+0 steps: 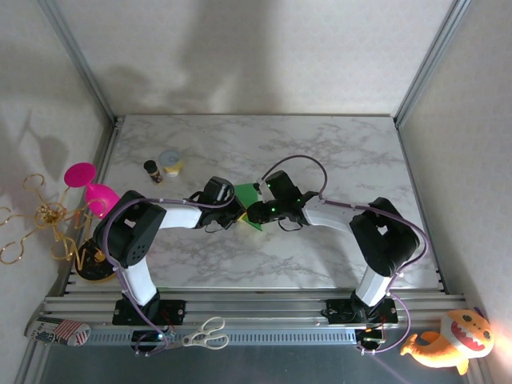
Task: Fold a paper plane with a square sheet of paper (pick it up from the middle)
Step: Third fold the triangle at the center of the table.
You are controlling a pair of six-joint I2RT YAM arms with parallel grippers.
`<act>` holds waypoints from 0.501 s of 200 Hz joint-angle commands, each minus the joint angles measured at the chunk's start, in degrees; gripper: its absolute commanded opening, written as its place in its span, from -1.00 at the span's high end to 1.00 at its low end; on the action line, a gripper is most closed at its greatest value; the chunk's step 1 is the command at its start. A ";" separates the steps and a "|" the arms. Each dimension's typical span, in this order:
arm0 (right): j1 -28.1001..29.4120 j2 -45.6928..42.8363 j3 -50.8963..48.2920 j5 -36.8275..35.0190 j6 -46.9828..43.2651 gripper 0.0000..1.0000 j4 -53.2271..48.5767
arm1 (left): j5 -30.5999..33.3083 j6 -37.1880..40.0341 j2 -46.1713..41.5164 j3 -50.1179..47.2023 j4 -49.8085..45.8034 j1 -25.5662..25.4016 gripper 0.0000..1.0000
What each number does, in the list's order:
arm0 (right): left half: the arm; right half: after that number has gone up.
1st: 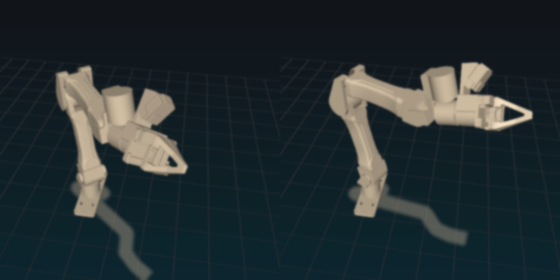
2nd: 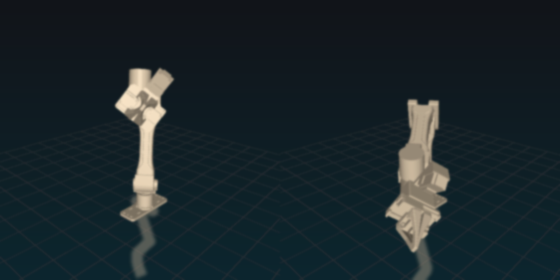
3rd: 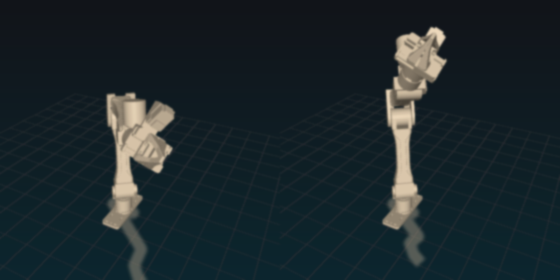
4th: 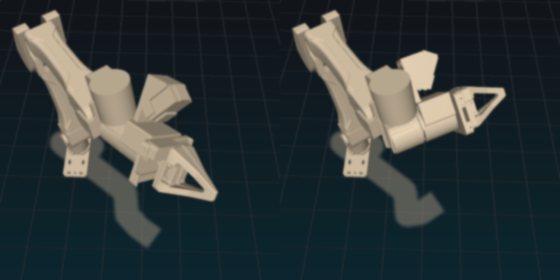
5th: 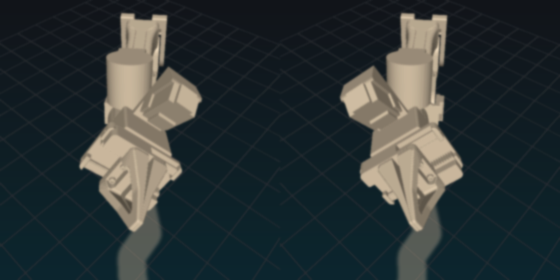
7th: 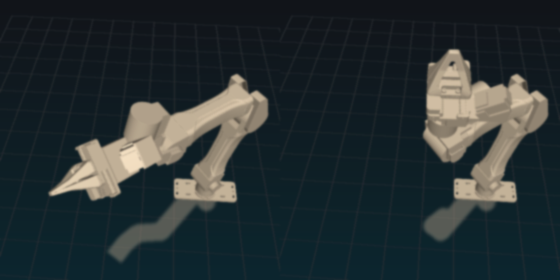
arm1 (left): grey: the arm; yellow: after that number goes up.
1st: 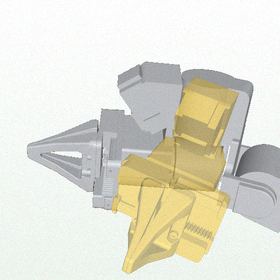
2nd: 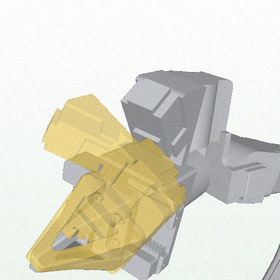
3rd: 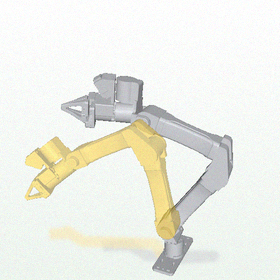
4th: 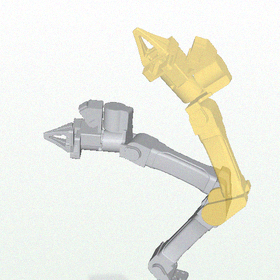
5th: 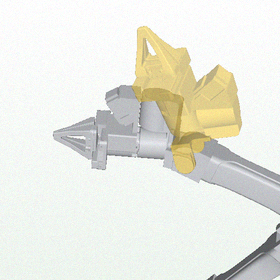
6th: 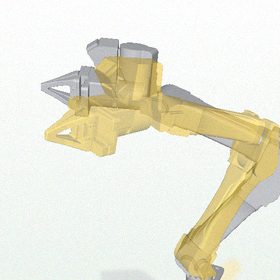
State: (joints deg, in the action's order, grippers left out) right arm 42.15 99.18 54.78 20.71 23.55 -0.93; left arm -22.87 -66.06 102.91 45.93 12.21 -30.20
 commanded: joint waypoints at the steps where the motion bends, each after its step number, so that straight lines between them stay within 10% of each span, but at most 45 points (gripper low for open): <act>1: 0.31 2.62 1.38 2.46 0.54 0.57 -2.12 | 2.30 -0.47 1.68 -1.46 -1.75 -0.30 0.99; 100: 0.30 6.50 2.73 1.73 -0.78 0.61 -3.72 | 2.04 -0.38 1.41 -1.90 -1.57 -0.30 0.99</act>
State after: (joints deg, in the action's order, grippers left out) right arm 42.15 104.27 56.01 22.15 23.57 -2.87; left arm -22.90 -66.06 102.91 45.67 12.71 -30.20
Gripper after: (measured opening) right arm 0.195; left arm 0.046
